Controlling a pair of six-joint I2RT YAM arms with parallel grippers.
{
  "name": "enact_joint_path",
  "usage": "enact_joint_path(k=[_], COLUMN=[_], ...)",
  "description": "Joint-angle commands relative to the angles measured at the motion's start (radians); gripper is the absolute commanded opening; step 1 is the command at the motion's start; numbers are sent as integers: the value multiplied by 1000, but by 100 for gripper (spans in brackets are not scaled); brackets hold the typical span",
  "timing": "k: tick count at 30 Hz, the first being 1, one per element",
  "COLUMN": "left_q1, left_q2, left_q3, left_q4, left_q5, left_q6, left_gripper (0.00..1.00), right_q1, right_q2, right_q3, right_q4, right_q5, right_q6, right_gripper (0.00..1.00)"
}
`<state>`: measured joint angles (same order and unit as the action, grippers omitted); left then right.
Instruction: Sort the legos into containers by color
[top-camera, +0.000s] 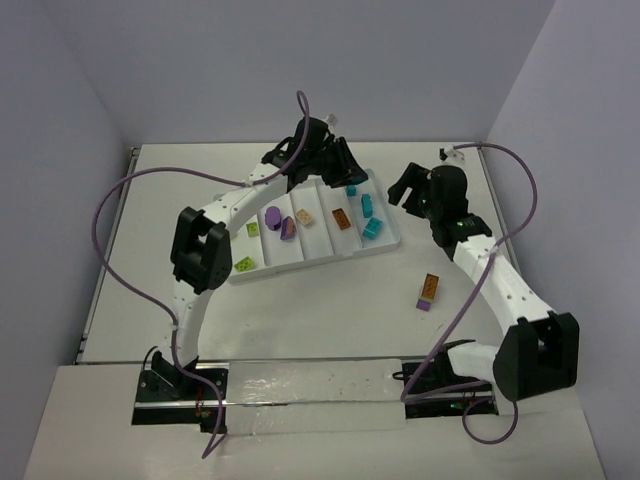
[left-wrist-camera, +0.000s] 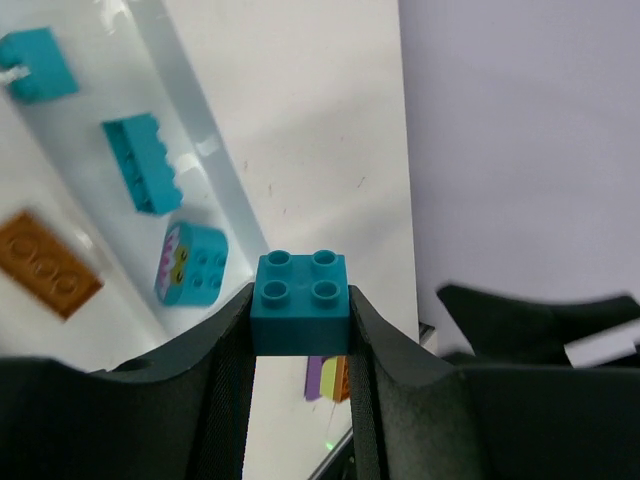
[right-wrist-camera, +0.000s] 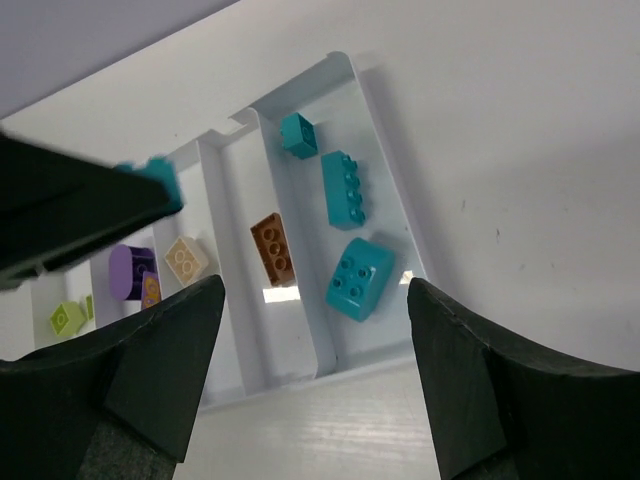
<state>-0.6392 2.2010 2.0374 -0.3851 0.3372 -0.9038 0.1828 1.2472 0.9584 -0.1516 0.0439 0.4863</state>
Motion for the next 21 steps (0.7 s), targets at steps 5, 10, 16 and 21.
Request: enact_joint_path(k=[5, 10, 16, 21], left_q1=[-26, -28, -32, -40], left_q2=[193, 252, 274, 244], left_q3=[225, 278, 280, 283], left_q4=[19, 20, 2, -26], left_q5=[39, 13, 5, -4], left_q6=[15, 40, 61, 99], left_gripper=[0, 5, 59, 78], right_q1=[-9, -9, -9, -9], right_q2=[-242, -275, -279, -274], right_q3=[-150, -176, -180, -164], right_q4=[17, 18, 15, -30], right_q5=[127, 142, 146, 168], right_q6=[30, 29, 29, 2], right_gripper=[81, 81, 81, 81])
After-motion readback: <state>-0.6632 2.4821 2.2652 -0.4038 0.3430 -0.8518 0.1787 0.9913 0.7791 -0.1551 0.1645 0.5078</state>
